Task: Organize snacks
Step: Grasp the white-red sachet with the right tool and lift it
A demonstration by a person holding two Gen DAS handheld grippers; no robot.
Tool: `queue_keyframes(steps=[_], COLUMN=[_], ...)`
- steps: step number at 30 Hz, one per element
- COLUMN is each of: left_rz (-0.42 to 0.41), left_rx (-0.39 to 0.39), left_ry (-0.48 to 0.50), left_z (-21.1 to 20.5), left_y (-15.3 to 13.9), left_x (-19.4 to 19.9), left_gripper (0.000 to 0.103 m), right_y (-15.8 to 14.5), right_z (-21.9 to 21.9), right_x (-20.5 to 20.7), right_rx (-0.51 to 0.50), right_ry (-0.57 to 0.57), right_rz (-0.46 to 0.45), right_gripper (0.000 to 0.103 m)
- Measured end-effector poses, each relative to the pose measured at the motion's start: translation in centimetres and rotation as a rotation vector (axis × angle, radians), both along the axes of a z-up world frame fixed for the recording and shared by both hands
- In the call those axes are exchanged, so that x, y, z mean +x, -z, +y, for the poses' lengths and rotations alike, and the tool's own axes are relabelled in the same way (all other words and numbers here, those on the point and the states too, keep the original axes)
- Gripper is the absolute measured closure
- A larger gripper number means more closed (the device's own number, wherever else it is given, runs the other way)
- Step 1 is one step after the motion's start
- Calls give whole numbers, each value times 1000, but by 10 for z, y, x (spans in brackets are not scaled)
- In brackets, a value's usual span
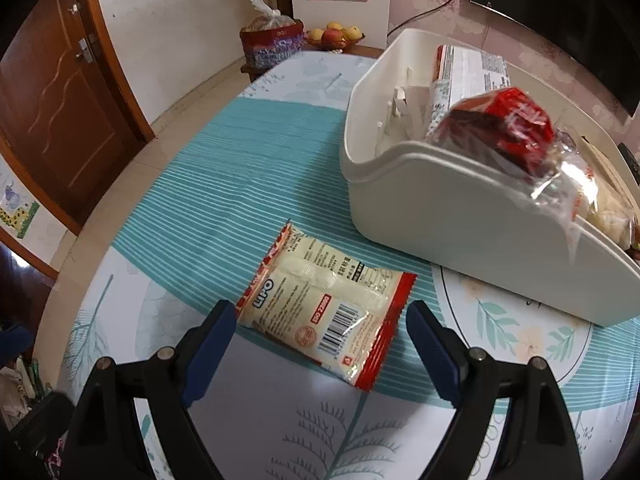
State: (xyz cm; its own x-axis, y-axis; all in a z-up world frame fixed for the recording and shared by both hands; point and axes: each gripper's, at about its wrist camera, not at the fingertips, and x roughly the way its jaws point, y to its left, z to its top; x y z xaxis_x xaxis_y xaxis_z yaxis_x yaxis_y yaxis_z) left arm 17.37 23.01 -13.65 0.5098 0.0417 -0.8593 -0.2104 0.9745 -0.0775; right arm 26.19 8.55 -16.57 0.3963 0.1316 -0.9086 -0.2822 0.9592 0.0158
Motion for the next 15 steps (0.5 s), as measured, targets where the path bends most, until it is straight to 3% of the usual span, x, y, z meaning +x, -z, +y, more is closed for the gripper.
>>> queue_keyframes(steps=[9,12,15], left_rz=[9,9,11], left_rx=[9,12,17], left_ry=[-2,-1,-1], left_z=[-3,-3,-3], left_y=[2,2,2], left_x=[-1,-2,-3], left_gripper=[20,20,20], right_y=[13,12,11], right_z=[0,0,-1], right_x=[4,4,5], right_rx=[-8,-5,2], right_ry=[10,9,9], right_rz=[16,0,-8], right_gripper=[17,30,33])
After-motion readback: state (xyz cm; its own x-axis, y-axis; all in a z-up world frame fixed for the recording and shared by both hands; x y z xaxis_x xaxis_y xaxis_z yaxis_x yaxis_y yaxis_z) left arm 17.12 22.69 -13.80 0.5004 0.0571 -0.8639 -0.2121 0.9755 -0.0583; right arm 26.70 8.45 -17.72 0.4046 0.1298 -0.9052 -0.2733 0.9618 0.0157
